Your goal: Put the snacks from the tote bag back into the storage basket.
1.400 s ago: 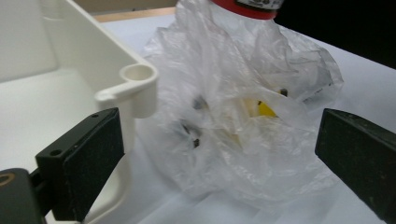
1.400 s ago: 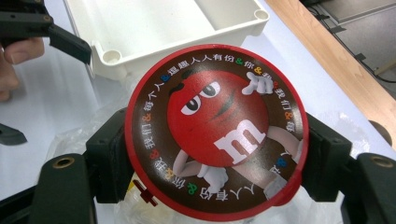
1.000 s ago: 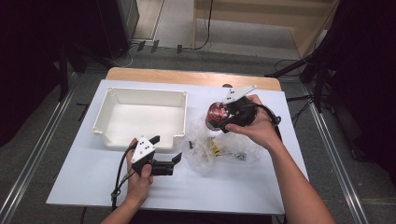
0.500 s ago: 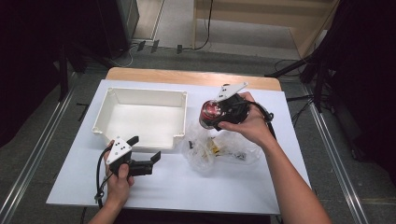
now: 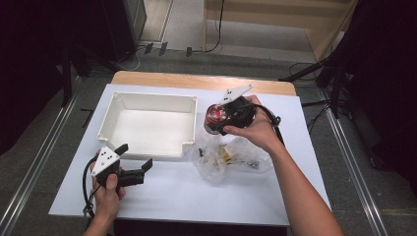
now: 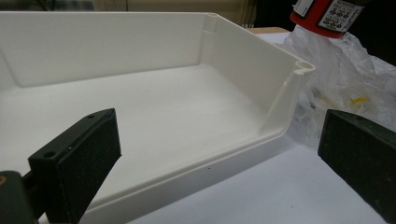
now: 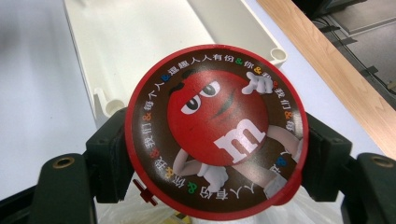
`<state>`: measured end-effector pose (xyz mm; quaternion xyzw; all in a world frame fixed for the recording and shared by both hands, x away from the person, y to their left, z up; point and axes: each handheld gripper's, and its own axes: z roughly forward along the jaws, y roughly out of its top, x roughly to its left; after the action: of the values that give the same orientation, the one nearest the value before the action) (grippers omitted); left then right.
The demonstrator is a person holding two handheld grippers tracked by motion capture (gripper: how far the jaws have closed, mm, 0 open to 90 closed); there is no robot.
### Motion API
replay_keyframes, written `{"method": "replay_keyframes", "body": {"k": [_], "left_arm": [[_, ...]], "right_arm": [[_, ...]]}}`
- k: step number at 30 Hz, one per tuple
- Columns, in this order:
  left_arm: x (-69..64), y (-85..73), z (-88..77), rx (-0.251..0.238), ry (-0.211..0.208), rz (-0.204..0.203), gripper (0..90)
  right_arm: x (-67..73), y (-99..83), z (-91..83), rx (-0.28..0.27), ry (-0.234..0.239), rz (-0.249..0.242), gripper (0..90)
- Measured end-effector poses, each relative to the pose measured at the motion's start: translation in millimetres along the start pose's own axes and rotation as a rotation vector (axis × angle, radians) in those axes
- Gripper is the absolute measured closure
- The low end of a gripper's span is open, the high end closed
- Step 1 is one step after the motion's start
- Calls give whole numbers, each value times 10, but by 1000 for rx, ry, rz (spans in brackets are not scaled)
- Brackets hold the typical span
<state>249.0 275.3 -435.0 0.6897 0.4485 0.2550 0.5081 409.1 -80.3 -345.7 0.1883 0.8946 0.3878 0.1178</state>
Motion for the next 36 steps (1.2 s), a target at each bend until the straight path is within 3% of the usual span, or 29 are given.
{"method": "replay_keyframes", "body": {"k": [6,26,36], "left_arm": [[29,6,-38,-28,6,-9,0],[158,-1,-106,-39,35,-51,0],[157,0,-102,-38,33,-50,0]], "right_arm": [[16,81,32,6,5,-9,261],[24,309,184,-6,29,-23,260],[34,373,321,26,38,-23,260]]}}
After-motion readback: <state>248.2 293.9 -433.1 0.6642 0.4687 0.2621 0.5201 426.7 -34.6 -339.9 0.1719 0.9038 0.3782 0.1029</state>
